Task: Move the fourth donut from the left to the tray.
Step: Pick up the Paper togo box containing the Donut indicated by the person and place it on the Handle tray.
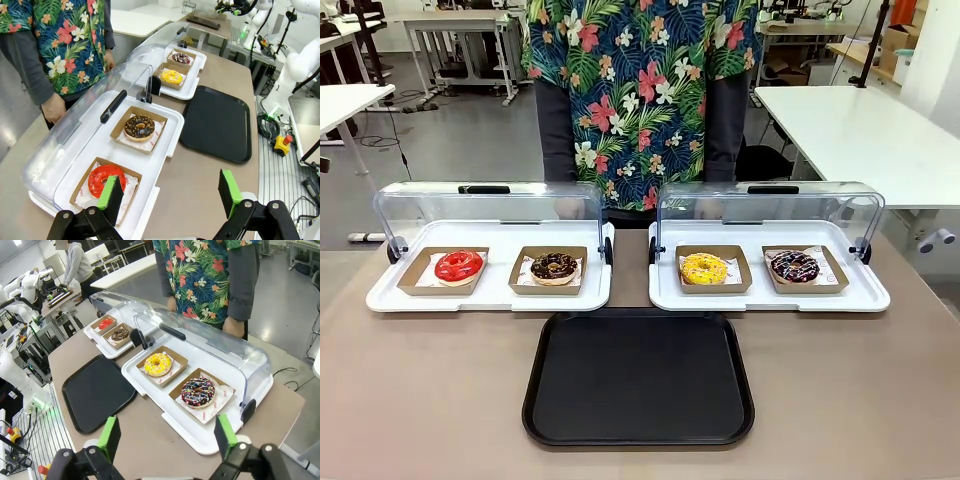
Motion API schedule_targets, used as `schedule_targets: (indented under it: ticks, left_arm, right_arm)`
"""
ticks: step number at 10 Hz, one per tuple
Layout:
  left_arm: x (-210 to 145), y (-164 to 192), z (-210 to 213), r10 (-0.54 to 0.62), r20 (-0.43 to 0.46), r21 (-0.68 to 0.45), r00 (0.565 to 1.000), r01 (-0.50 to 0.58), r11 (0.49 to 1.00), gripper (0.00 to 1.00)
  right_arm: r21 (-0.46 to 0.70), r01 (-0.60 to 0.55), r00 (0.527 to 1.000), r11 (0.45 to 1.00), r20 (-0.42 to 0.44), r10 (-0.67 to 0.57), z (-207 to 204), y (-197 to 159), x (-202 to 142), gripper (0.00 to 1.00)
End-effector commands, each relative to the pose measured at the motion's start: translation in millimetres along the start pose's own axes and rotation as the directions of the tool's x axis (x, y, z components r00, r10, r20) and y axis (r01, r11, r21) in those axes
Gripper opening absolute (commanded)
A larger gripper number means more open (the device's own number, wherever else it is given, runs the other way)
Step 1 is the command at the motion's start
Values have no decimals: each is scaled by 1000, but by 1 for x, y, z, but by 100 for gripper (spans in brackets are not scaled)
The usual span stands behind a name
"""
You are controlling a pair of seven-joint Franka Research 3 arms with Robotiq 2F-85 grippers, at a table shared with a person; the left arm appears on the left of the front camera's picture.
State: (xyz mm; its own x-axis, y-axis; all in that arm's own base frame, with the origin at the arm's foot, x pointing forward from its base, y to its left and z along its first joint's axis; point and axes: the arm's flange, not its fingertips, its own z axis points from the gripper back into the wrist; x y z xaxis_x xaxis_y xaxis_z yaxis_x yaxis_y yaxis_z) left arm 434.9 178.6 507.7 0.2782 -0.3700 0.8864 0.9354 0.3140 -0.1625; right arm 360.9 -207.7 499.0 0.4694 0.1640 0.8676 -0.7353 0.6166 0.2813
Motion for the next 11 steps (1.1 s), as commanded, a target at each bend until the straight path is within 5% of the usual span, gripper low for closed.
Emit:
schedule_targets:
  ticks: [1,11]
  left_arm:
    - [0,0,0,-5,-14,0,1000,5,1000,100]
    - [0,0,0,-5,-14,0,1000,5,1000,100]
  right_arm:
    - [3,-25,999,1000,23,25,0,-4,4,100]
    - [3,-25,999,1000,23,25,0,-4,4,100]
